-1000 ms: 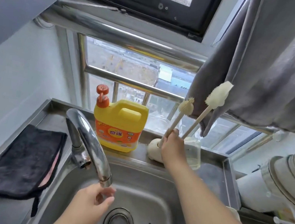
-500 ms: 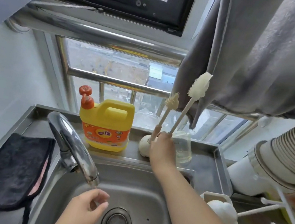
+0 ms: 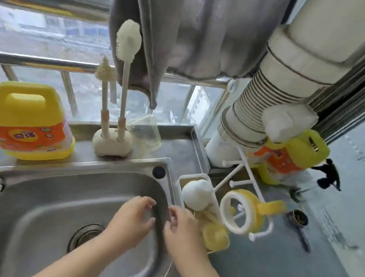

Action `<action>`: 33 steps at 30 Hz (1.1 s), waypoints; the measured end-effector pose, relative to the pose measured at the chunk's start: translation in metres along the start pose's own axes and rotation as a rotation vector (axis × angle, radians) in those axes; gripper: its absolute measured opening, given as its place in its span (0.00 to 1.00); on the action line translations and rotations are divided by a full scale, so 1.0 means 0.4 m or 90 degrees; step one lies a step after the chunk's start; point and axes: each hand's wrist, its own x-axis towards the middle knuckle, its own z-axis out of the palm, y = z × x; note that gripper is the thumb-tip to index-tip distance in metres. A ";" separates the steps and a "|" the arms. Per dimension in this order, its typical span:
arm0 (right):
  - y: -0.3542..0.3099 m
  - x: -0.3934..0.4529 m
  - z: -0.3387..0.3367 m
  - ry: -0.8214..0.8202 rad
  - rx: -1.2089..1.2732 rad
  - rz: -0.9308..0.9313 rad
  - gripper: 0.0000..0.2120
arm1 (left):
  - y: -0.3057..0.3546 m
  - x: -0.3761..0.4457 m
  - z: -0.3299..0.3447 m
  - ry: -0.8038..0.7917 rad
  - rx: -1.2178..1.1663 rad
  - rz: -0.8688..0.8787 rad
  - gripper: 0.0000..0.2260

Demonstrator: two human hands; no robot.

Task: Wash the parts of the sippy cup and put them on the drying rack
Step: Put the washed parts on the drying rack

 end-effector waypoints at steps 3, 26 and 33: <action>0.057 -0.005 -0.054 0.074 0.018 -0.004 0.16 | 0.085 0.067 0.037 -0.017 0.012 0.075 0.25; 0.127 0.088 -0.013 0.039 0.072 0.224 0.04 | 0.157 0.204 0.043 0.123 -0.114 0.053 0.22; 0.111 0.107 -0.022 0.049 0.022 0.230 0.09 | 0.120 0.166 0.010 0.123 -0.140 0.015 0.25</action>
